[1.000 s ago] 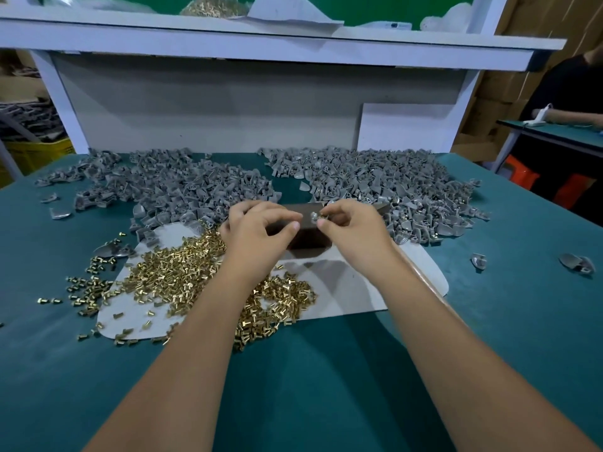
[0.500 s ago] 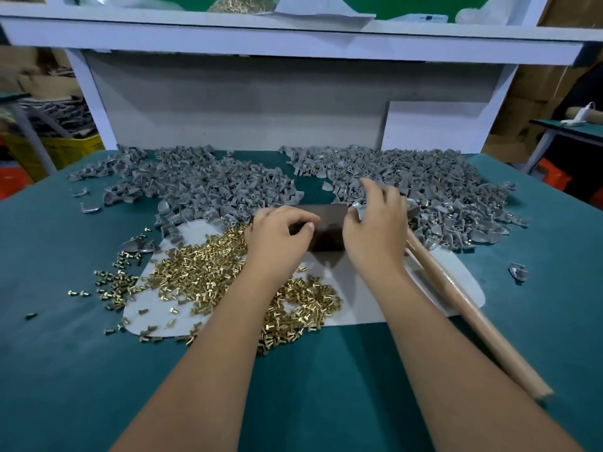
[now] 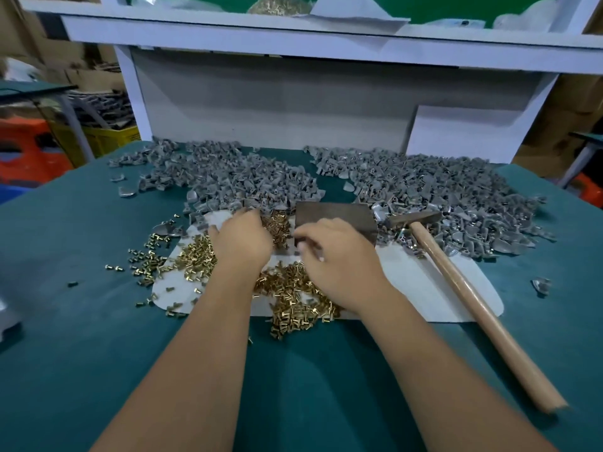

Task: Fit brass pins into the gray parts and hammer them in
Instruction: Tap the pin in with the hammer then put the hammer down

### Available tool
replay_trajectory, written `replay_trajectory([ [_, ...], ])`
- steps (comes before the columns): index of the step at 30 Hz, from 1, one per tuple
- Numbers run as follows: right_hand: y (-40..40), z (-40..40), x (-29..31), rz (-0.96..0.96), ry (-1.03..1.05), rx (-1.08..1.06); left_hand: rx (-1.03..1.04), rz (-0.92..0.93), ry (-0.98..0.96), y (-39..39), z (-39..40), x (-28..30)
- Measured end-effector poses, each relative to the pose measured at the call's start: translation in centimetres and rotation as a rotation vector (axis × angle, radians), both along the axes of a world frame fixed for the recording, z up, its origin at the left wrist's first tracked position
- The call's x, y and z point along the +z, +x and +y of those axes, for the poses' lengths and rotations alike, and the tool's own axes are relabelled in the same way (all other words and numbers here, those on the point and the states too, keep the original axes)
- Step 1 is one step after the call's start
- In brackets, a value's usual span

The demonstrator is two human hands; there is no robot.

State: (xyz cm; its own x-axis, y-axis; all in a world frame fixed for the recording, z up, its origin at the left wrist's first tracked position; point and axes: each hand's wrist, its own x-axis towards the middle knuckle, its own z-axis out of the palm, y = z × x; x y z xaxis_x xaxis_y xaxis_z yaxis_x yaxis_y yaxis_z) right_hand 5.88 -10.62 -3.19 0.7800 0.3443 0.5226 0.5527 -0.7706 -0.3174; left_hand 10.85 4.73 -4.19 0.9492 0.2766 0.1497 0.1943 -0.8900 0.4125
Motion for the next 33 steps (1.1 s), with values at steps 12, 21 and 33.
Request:
replay_trajectory([
  [12, 0.2, 1.8, -0.6, 0.245, -0.147, 0.109, -0.007, -0.214, -0.186, 0.3, 0.4, 0.0],
  [21, -0.3, 1.9, -0.4, 0.276, -0.133, 0.136, 0.027, -0.122, 0.042, 0.2, 0.5, -0.3],
  [33, -0.6, 2.2, -0.1, 0.260, -0.101, 0.190, 0.003, -0.488, -0.317, -0.1, 0.1, 0.3],
])
